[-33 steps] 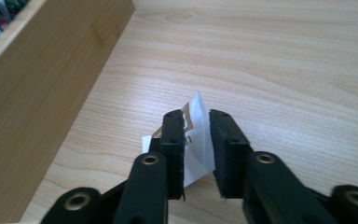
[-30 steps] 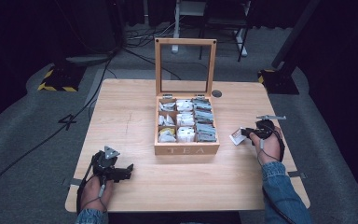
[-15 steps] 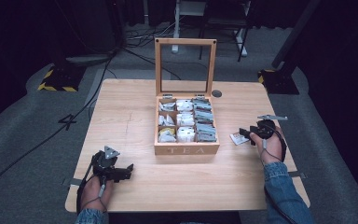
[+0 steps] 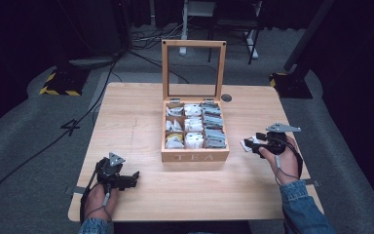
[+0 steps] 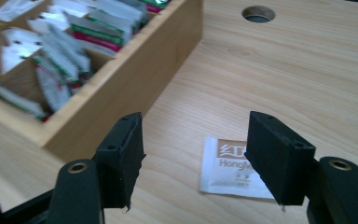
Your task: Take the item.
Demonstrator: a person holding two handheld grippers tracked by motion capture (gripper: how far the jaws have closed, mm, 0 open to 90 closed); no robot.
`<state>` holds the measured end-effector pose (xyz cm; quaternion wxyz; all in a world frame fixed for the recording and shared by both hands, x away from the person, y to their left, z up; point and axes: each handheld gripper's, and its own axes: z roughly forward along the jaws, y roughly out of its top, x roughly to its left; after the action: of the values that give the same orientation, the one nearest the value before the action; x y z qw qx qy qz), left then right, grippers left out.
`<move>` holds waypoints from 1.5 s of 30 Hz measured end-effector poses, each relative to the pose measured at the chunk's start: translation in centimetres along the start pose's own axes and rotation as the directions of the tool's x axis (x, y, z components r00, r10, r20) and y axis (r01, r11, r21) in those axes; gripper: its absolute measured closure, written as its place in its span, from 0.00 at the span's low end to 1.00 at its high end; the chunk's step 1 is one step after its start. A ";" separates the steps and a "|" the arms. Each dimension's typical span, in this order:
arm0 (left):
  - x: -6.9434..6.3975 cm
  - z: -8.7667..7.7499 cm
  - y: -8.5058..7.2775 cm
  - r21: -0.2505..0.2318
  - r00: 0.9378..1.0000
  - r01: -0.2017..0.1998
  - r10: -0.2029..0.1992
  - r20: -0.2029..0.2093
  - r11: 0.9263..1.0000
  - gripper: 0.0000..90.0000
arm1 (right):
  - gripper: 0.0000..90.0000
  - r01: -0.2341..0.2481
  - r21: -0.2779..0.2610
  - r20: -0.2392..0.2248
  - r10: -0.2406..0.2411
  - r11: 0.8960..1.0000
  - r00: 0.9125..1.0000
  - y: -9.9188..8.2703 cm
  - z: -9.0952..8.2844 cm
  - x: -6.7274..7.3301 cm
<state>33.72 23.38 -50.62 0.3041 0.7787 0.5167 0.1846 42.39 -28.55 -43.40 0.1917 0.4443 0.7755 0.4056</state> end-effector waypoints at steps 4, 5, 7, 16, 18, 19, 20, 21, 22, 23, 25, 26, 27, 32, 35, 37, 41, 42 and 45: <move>0.0 0.0 0.0 0.001 1.000 0.000 0.000 0.000 1.000 0.00 | 0.41 0.028 -0.002 -0.033 -0.028 1.000 0.999 -0.4 -0.9 1.1; 0.0 0.0 0.0 0.001 1.000 0.000 0.000 0.000 1.000 0.00 | 0.41 0.035 0.000 -0.044 -0.035 0.999 0.998 -0.6 -1.1 1.5; 0.0 0.0 0.0 0.001 1.000 0.000 0.000 0.000 1.000 0.00 | 0.41 0.049 0.001 -0.063 -0.049 0.999 0.997 -0.9 -1.5 2.0; 0.0 0.0 0.0 0.000 1.000 0.000 0.000 0.000 1.000 0.00 | 0.41 0.154 0.006 -0.131 -0.152 0.988 0.980 -2.0 -2.6 4.2; 0.0 0.0 0.0 0.001 1.000 0.000 0.000 0.000 1.000 0.00 | 0.41 0.165 0.012 -0.141 -0.162 0.986 0.977 -2.4 -2.7 4.6; 0.0 0.0 0.0 0.001 1.000 0.000 0.000 0.000 1.000 0.00 | 0.41 0.171 0.015 -0.149 -0.166 0.985 0.975 -2.6 -2.6 4.8; 0.0 0.0 0.0 0.001 1.000 0.000 0.000 0.000 1.000 0.00 | 0.41 0.173 0.022 -0.153 -0.167 0.985 0.974 -2.8 -2.6 5.0; 0.0 0.0 0.0 0.001 1.000 0.000 0.000 0.000 1.000 0.00 | 0.41 0.178 0.028 -0.159 -0.172 0.984 0.972 -3.0 -2.6 5.1; 0.0 0.0 0.0 0.001 1.000 0.000 0.000 0.000 1.000 0.00 | 0.41 0.184 0.033 -0.167 -0.176 0.982 0.970 -3.3 -2.6 5.3; 0.0 0.0 0.0 0.001 1.000 0.000 0.000 0.000 1.000 0.00 | 0.41 0.187 0.037 -0.171 -0.178 0.982 0.969 -3.5 -2.5 5.4; 0.0 0.0 0.0 0.001 1.000 0.000 0.000 0.000 1.000 0.00 | 0.41 0.186 0.039 -0.198 -0.175 0.982 0.964 -4.1 -2.2 5.7; 0.0 0.0 0.0 0.001 1.000 0.000 0.000 0.000 1.000 0.00 | 0.42 0.189 0.043 -0.204 -0.177 0.981 0.963 -4.4 -2.1 5.9; 0.0 0.0 0.0 0.001 1.000 0.000 0.000 0.000 1.000 0.00 | 0.42 0.199 0.047 -0.204 -0.186 0.979 0.961 -4.6 -1.9 6.1; 0.0 0.0 0.0 0.001 1.000 0.001 -0.001 0.001 1.000 0.00 | 0.42 0.236 0.068 -0.223 -0.215 0.969 0.951 -5.6 -1.1 6.7; 0.0 0.0 0.0 0.001 1.000 0.001 -0.001 0.001 1.000 0.00 | 0.41 0.245 0.100 -0.235 -0.216 0.964 0.948 -6.2 -0.5 6.9; 0.0 0.0 0.0 0.001 1.000 0.000 0.000 0.001 1.000 0.00 | 0.41 0.257 0.115 -0.244 -0.223 0.960 0.944 -6.5 0.0 7.2; 0.0 0.0 0.0 0.002 1.000 0.001 -0.001 0.001 1.000 0.00 | 0.39 0.277 0.128 -0.252 -0.239 0.952 0.938 -7.0 0.7 7.5; 0.0 0.0 0.0 0.001 1.000 0.000 0.000 0.000 1.000 0.00 | 0.39 0.281 0.130 -0.253 -0.242 0.951 0.937 -7.1 0.8 7.5; 0.0 0.0 0.0 0.001 1.000 0.001 -0.001 0.001 1.000 0.00 | 0.35 0.317 0.122 -0.268 -0.276 0.941 0.923 -7.5 1.3 7.6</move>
<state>33.72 23.38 -50.62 0.3039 0.7788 0.5169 0.1840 35.19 -23.63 -49.68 0.1162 0.2818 0.8821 0.3591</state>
